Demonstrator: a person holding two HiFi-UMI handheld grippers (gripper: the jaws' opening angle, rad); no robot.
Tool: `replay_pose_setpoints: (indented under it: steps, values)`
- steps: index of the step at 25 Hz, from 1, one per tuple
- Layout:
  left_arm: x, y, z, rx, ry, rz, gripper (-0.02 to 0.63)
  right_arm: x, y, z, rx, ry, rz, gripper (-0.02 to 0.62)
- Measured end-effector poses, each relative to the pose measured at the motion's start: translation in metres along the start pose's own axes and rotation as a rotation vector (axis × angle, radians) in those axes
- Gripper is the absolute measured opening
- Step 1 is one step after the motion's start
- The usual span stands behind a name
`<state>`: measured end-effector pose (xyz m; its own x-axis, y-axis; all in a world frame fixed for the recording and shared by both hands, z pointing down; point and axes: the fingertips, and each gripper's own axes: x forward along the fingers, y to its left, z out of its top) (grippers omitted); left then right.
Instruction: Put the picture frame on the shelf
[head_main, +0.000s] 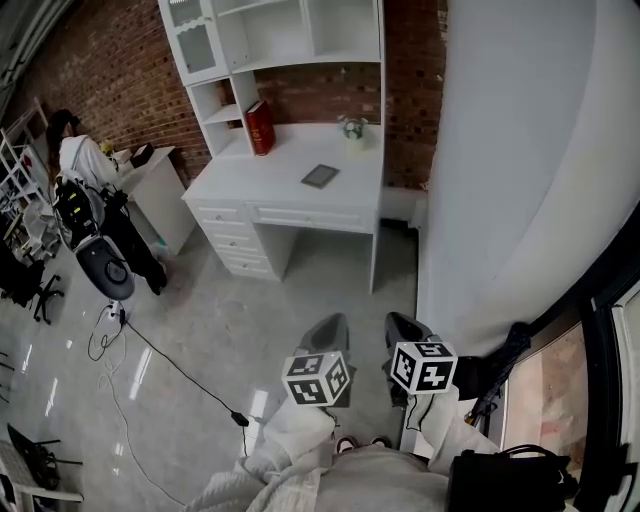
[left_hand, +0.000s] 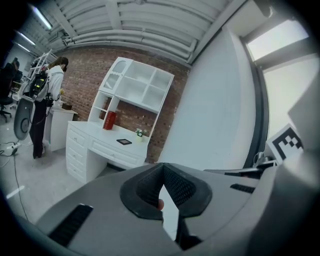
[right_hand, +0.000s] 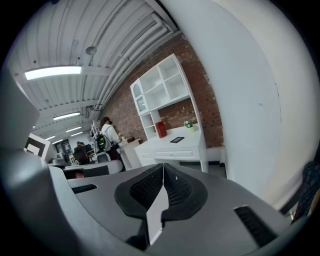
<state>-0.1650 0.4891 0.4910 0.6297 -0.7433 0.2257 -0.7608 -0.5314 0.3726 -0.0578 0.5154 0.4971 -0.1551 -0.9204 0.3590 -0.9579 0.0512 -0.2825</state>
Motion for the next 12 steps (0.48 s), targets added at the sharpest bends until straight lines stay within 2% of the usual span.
replay_pose_setpoints:
  steps: [6, 12]
  values:
    - [0.01, 0.024, 0.005, 0.007, -0.002, -0.01, 0.008, 0.019, 0.004, -0.001, 0.017, -0.018, -0.03, 0.025]
    - [0.017, 0.027, 0.007, -0.008, 0.023, -0.023, 0.008, 0.02, -0.004, -0.006, 0.043, 0.007, -0.073, 0.025]
